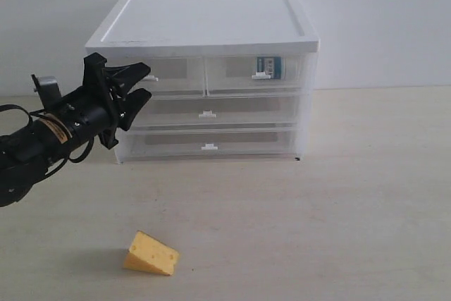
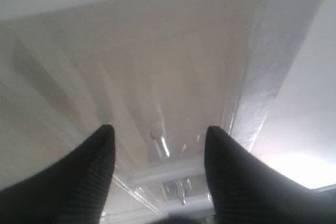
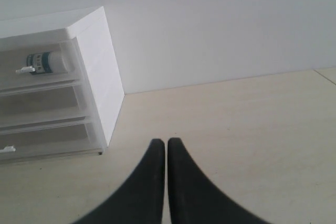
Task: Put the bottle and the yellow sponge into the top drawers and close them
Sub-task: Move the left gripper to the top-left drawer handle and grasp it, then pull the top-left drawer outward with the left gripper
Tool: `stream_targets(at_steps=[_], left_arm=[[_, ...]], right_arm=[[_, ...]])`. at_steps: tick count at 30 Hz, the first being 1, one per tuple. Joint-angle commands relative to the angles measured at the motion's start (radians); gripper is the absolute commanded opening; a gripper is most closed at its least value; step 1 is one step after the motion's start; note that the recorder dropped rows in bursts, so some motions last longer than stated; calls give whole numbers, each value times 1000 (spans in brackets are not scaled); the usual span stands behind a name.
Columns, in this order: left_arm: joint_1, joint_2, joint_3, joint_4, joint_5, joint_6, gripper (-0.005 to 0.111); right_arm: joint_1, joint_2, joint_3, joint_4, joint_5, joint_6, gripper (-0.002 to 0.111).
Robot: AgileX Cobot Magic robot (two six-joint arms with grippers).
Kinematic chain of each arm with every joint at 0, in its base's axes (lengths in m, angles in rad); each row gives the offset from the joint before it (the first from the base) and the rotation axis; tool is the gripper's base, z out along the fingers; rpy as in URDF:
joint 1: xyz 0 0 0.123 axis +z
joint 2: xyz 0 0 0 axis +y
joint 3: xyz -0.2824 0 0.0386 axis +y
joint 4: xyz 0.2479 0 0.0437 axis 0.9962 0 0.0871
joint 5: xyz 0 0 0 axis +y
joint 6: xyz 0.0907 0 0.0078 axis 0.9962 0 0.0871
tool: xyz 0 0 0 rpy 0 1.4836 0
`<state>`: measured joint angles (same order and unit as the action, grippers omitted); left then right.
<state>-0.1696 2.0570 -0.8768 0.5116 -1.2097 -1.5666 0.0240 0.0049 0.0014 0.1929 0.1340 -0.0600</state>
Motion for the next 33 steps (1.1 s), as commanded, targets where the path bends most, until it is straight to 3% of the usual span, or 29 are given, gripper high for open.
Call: stream_targets(at_steps=[1,5,33], left_arm=[[-6,3,-8,-23,-11,-7,28],[-6,3,-8,-26,-11,-7,4],[-6,-81,136,41,-11,-7,4]], right_arm=[[-4,-5,-1,2,-4,0,0],[-4,-5,-1,2,-4,0,0],[-4,-5,-1,2,-9,0,0]])
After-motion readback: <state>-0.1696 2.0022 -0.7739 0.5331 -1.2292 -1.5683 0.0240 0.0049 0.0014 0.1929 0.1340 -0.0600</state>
